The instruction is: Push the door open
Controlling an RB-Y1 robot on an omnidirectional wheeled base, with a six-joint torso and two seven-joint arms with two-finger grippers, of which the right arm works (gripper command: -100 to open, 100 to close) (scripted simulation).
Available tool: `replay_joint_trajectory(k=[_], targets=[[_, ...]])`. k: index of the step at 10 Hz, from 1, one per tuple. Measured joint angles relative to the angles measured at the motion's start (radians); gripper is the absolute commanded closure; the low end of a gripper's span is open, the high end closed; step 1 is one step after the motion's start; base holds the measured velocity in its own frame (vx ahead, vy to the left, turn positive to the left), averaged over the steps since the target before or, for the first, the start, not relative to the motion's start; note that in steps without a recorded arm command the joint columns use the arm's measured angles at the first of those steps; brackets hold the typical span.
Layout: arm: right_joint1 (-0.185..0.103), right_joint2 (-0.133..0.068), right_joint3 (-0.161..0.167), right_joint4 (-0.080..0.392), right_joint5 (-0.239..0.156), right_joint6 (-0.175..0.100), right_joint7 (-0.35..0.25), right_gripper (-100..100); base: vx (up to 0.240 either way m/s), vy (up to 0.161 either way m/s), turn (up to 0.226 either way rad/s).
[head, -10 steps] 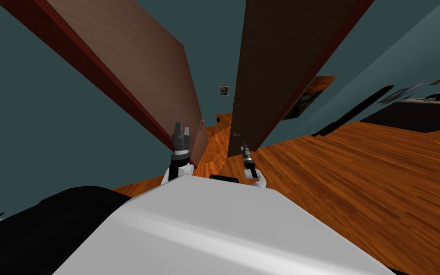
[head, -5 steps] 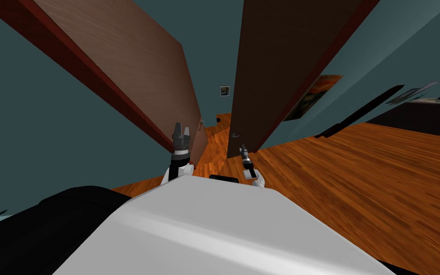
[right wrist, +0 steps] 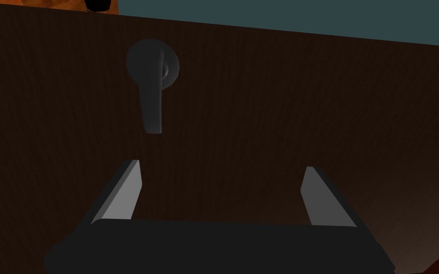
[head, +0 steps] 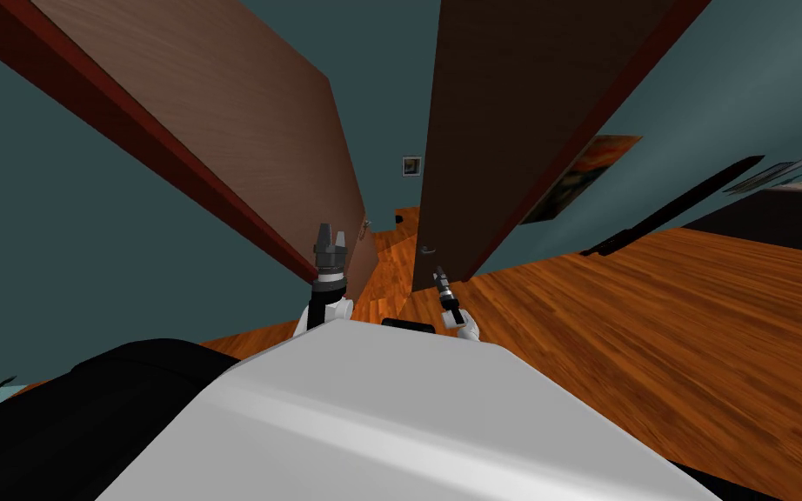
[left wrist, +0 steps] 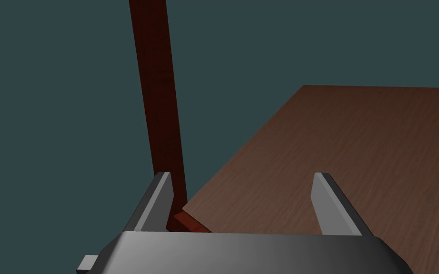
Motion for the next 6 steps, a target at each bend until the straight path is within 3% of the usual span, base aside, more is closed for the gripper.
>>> replay_joint_trajectory(k=[6], targets=[[-0.062, 0.001, 0.006, 0.154, 0.025, -0.025, -0.032, -100, 0.082, -0.057, 0.026]])
